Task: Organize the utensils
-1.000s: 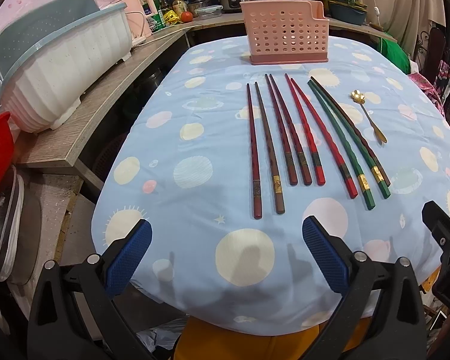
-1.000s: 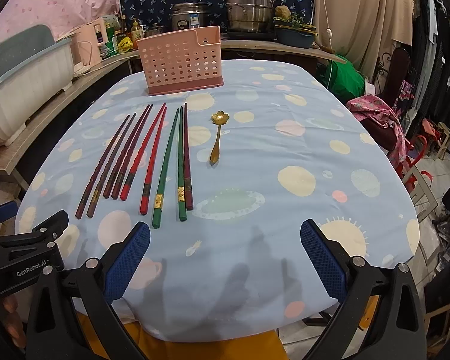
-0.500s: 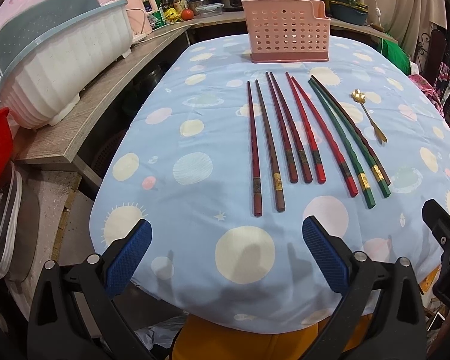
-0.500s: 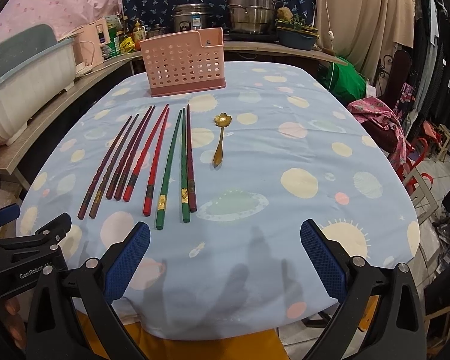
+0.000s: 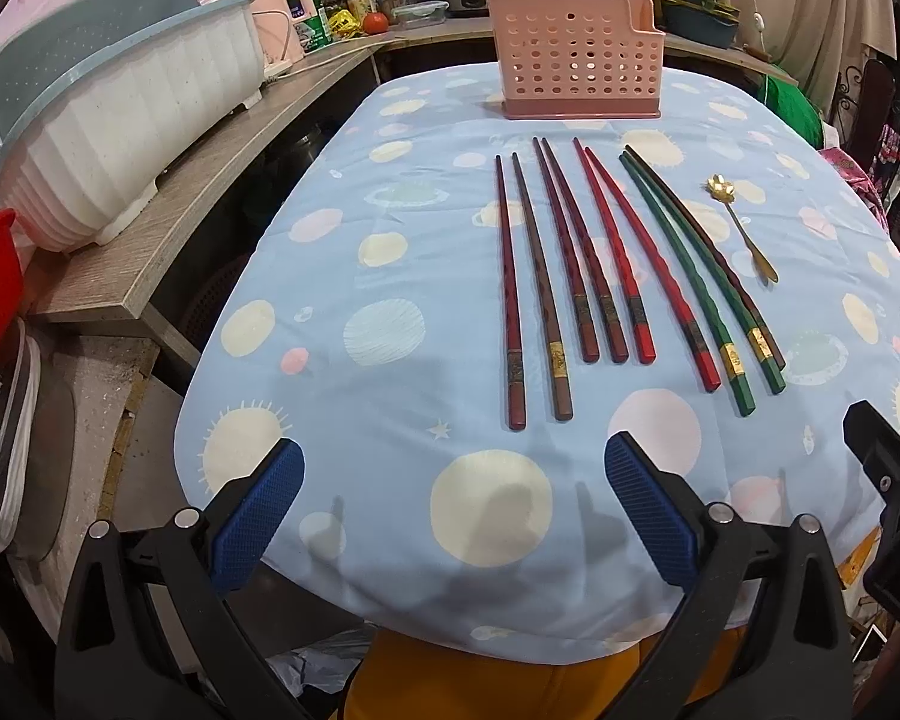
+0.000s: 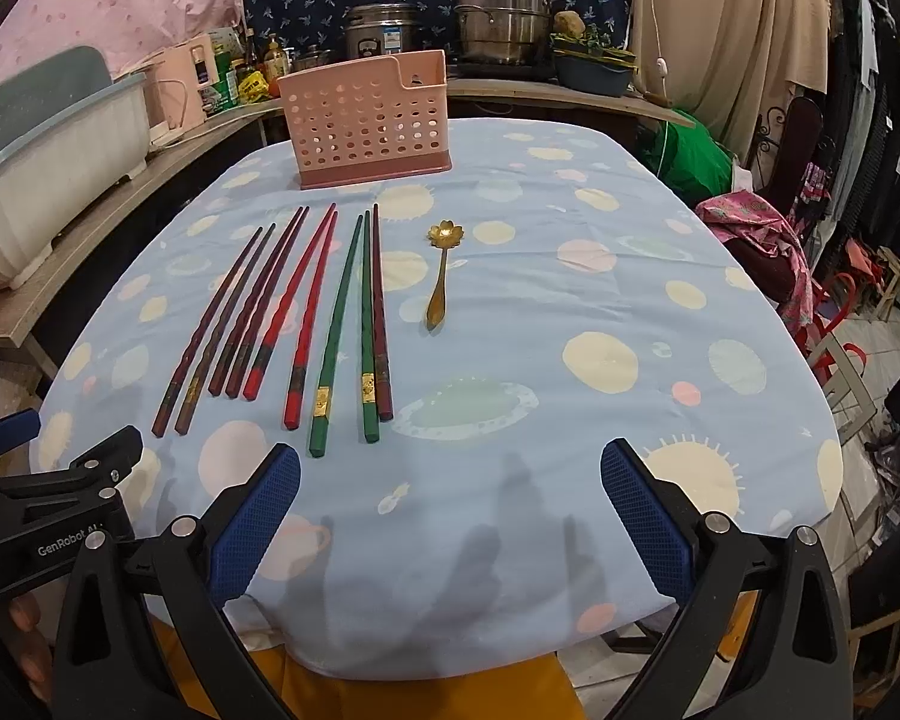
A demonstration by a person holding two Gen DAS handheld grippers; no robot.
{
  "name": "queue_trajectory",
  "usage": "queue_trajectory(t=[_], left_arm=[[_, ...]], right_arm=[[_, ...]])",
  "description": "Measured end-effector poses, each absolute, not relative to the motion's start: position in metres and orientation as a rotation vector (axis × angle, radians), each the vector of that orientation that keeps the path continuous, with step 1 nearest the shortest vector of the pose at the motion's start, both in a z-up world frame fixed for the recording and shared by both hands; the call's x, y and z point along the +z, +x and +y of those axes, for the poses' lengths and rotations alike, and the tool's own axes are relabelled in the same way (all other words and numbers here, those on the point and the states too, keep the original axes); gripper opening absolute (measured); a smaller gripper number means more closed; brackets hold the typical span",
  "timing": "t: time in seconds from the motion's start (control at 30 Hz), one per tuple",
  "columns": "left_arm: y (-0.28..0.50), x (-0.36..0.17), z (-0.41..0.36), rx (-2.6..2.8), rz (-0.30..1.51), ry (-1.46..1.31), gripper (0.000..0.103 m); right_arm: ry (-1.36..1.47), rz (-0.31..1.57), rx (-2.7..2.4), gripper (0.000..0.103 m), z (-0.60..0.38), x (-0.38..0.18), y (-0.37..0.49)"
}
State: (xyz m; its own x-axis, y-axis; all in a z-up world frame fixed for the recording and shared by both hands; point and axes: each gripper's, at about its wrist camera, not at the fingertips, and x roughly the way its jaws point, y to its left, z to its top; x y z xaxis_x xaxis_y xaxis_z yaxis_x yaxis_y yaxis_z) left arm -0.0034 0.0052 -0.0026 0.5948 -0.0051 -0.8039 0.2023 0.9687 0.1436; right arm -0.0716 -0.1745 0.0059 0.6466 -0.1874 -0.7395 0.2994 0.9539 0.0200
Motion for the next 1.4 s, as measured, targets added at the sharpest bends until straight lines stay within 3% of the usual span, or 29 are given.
queue_trajectory(t=[1.4], left_arm=[[0.006,-0.016,0.002,-0.143,0.974,0.222,0.096]], right_arm=[[0.162,0.854,-0.290,0.096,-0.176,-0.002,-0.062]])
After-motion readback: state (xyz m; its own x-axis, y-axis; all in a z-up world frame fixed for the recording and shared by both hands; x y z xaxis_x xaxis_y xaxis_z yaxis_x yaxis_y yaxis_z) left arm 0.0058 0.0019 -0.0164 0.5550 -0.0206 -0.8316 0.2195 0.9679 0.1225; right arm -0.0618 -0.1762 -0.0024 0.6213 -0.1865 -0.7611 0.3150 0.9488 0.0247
